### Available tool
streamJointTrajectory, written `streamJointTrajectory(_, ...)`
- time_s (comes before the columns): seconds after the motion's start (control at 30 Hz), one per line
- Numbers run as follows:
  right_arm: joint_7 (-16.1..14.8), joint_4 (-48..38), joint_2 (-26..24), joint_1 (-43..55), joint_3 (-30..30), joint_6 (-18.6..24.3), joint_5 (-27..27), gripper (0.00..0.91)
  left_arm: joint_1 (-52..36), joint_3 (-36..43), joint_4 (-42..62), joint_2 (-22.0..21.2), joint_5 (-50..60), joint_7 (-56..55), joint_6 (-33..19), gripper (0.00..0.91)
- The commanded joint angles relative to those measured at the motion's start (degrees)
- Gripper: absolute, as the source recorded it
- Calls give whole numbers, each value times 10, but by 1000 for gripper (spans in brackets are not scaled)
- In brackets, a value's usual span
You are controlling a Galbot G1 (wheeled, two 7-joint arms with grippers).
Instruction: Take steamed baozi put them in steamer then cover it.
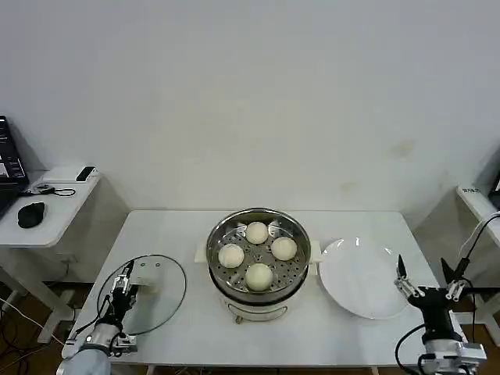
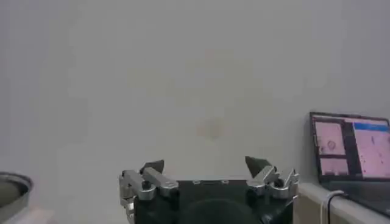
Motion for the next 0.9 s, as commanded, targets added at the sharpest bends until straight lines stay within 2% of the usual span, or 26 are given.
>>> streamJointTrajectory(0.03, 1, 4, 10, -4, -17, 0, -6, 907, -16, 3, 14, -2, 4, -2, -6, 0)
streamJointTrajectory(0.57, -2, 17, -13, -21, -5, 2, -6, 907, 28, -27, -80, -2, 0, 3, 8, 0)
streamJointTrajectory(0.77, -2, 20, -22, -24, -1, -2, -6, 907, 54, -49, -131, -4, -17, 3, 39, 0)
streamJointTrajectory(0.9, -5, 19, -30, -29, -1, -2, -14, 907, 97, -62, -222, 0, -51, 35, 85, 0)
